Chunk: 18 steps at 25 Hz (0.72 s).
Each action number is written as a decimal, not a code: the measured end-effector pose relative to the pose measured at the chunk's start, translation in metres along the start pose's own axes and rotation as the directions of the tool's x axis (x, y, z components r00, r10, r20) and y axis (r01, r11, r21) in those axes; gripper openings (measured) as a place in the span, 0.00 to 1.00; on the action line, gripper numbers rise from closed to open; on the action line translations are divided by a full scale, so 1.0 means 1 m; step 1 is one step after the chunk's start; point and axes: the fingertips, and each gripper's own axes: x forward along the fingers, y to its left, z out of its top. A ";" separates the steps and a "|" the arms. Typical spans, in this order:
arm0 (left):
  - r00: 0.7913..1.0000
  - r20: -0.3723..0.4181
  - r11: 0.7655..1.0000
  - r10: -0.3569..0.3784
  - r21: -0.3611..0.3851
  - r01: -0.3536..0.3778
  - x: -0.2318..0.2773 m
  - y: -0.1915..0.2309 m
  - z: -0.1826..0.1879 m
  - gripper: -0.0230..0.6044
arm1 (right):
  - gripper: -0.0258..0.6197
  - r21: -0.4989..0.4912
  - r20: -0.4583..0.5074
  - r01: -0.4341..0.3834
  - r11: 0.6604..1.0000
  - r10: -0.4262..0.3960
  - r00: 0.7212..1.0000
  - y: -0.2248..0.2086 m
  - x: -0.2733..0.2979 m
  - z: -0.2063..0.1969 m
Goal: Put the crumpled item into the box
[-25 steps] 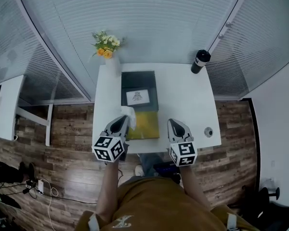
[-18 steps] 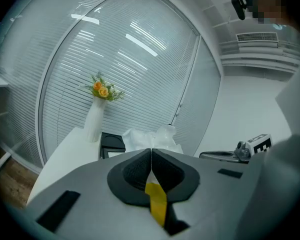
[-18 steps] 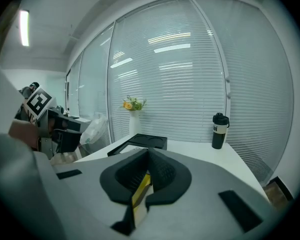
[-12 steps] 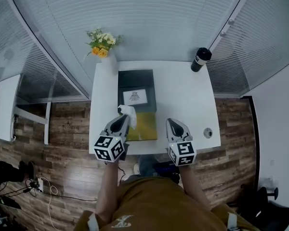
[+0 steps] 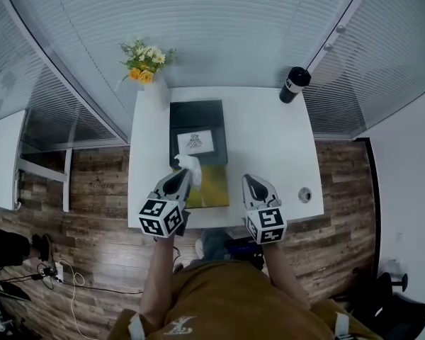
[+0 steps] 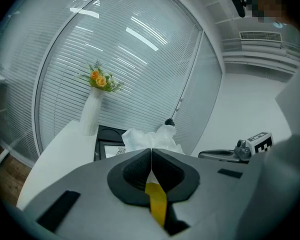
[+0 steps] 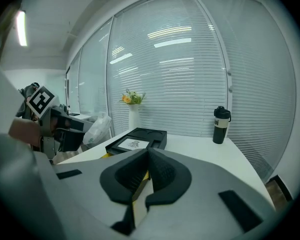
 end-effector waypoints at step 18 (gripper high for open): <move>0.989 -0.147 1.000 0.019 -0.003 -0.020 0.013 0.017 -0.056 0.08 | 0.06 0.029 -0.069 -0.002 1.000 0.004 0.998 -0.008 0.017 -0.035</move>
